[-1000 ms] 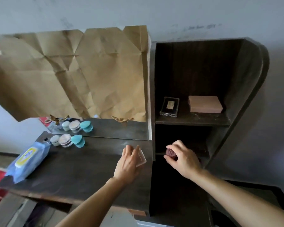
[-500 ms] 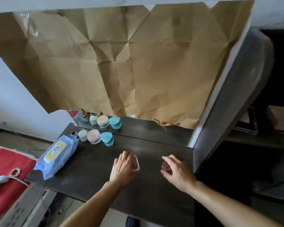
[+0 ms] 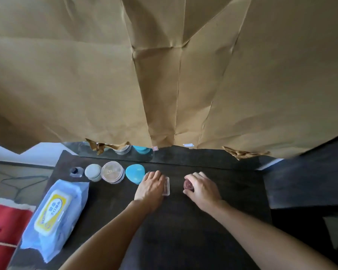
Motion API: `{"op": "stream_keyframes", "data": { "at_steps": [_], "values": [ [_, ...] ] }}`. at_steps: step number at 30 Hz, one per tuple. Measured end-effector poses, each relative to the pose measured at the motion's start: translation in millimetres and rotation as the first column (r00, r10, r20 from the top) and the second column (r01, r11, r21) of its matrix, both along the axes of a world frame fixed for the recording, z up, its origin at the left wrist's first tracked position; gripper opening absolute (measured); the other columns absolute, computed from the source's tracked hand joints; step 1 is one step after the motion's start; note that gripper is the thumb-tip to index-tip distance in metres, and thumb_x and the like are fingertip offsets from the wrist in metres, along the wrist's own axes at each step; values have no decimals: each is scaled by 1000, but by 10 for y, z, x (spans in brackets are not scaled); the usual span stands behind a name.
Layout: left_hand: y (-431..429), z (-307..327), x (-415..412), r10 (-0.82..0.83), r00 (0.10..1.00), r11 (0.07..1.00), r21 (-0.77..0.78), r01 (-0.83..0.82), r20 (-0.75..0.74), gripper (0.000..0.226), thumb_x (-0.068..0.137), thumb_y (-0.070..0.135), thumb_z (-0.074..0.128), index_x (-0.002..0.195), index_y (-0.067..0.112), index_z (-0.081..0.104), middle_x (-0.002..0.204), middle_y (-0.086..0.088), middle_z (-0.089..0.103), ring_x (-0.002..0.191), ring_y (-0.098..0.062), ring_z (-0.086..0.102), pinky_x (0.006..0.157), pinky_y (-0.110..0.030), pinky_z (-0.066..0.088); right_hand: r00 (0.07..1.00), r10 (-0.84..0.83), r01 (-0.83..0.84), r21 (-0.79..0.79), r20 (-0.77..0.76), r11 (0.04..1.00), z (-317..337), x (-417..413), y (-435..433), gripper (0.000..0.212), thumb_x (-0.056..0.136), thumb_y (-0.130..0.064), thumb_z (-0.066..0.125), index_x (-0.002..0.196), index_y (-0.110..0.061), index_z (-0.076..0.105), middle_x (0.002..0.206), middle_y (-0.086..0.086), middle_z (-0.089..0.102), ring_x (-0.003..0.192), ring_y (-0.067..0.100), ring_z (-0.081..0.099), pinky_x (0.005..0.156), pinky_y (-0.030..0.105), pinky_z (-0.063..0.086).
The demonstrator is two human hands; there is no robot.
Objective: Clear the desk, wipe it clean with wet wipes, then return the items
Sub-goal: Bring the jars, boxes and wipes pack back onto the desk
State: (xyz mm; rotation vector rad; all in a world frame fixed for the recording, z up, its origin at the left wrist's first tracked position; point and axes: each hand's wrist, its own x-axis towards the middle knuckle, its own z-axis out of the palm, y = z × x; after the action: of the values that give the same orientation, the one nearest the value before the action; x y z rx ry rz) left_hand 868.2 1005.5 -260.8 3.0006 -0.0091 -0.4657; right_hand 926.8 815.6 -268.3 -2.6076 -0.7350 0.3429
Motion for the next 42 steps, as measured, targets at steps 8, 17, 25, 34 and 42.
{"op": "stream_keyframes", "data": {
  "at_steps": [8, 17, 25, 34, 42],
  "values": [
    [56, -265, 309, -58, 998, 996, -74, 58, 4, 62, 79, 29, 67, 132, 16, 39, 127, -3, 44, 120, -23, 40, 111, -32, 23, 997, -59, 58, -31, -49, 998, -271, 129, 341, 32, 78, -22, 70, 108, -19, 60, 106, -1, 56, 103, 21, 50, 74, 37, 48],
    [-118, -44, 271, -36, 998, 998, -56, 38, 46, 52, 82, 24, 62, 130, 16, 42, 130, -5, 42, 121, -25, 40, 108, -33, 30, 995, -96, 97, 9, -30, 995, -104, 56, -37, 45, 79, -31, 70, 120, -24, 53, 114, -4, 51, 111, 17, 49, 76, 37, 51],
    [-1058, 353, -25, -67, 983, 996, -44, 75, 173, 35, 84, 26, 59, 117, 15, 52, 117, -6, 51, 114, -28, 47, 98, -38, 37, 985, -156, 149, 87, 73, 985, 194, -307, -1182, 37, 81, -32, 66, 115, -20, 60, 109, -3, 58, 106, 18, 55, 73, 38, 51],
    [-2661, 816, -549, -32, 935, 987, -137, 85, 353, 14, 76, 17, 63, 88, 12, 58, 89, -9, 60, 86, -33, 59, 70, -38, 47, 970, -126, 96, 149, 206, 984, 620, -791, -2807, 35, 86, -32, 61, 117, -15, 60, 110, -3, 59, 108, 17, 56, 77, 38, 53],
    [-3794, 1433, -520, -99, 811, 945, -202, 259, 577, 12, 75, 15, 61, 87, 14, 61, 82, -2, 59, 76, -25, 60, 61, -30, 47, 896, -245, 180, 202, 369, 963, 1324, -765, -3999, 30, 87, -27, 63, 115, -16, 62, 104, -4, 61, 97, 15, 62, 70, 26, 46]
  ]
}}
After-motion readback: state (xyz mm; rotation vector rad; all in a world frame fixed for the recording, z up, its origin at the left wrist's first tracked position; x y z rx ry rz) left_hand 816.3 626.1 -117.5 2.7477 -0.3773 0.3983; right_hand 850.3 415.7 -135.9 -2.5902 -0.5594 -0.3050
